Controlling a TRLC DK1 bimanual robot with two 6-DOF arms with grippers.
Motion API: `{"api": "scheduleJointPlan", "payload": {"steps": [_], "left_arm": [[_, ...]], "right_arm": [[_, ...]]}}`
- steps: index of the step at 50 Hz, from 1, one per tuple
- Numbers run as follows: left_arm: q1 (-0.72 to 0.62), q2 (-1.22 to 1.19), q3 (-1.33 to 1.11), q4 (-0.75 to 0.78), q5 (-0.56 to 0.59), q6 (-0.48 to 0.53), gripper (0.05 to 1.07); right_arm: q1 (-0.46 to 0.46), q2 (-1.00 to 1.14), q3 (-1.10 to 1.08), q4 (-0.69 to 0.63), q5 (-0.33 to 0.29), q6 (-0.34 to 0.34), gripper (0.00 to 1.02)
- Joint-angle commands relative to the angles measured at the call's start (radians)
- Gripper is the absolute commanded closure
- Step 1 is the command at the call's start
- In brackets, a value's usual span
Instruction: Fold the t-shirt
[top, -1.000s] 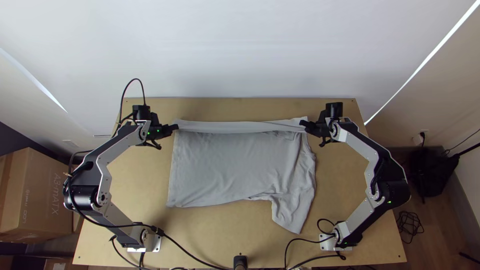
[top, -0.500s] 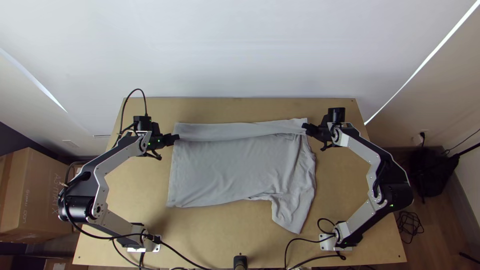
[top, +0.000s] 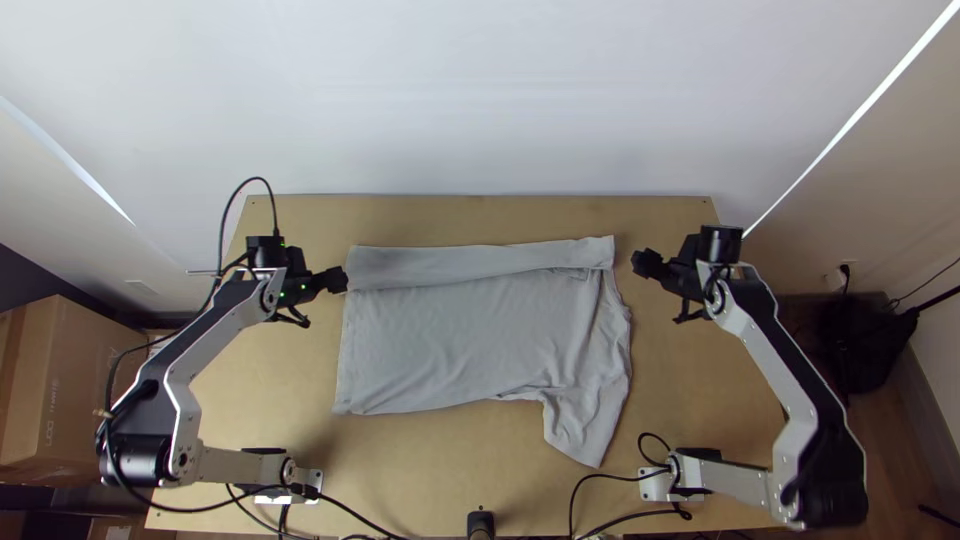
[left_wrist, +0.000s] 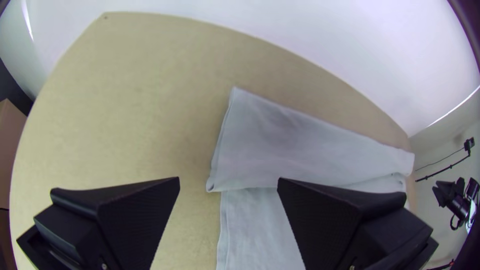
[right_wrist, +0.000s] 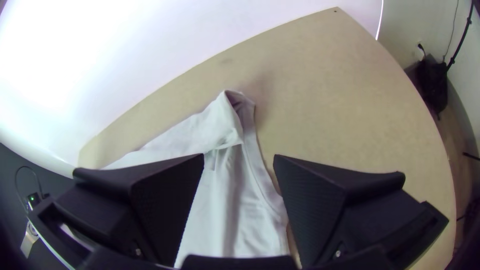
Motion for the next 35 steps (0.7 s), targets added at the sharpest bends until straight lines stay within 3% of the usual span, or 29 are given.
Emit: {"api": "scheduleJointPlan", "payload": {"steps": [1, 4, 9, 14, 21, 29, 35], "left_arm": [[0.011, -0.098, -0.014, -0.036, 0.011, 0.017, 0.12], [0.014, -0.137, -0.002, -0.067, 0.013, 0.019, 0.12], [0.020, -0.192, 0.019, -0.121, 0.018, 0.020, 0.12], [0.022, -0.245, 0.039, -0.162, 0.019, 0.025, 0.12], [0.022, -0.295, 0.064, -0.210, 0.019, 0.028, 0.12], [0.019, -0.330, 0.085, -0.257, 0.021, 0.035, 0.12], [0.014, -0.344, 0.082, -0.286, 0.019, 0.061, 0.12]], "right_arm": [[-0.005, -0.111, -0.050, -0.078, 0.006, 0.001, 0.37], [-0.005, -0.152, -0.060, -0.150, 0.004, 0.003, 0.36], [-0.003, -0.175, -0.057, -0.376, -0.049, 0.001, 0.03], [-0.003, -0.166, -0.045, -0.561, -0.080, -0.002, 0.03], [0.011, -0.191, -0.085, -0.718, -0.102, -0.005, 0.04], [0.095, -0.157, -0.125, -0.931, -0.117, -0.008, 0.04], [0.126, -0.171, -0.208, -0.959, -0.117, -0.008, 0.03]]}}
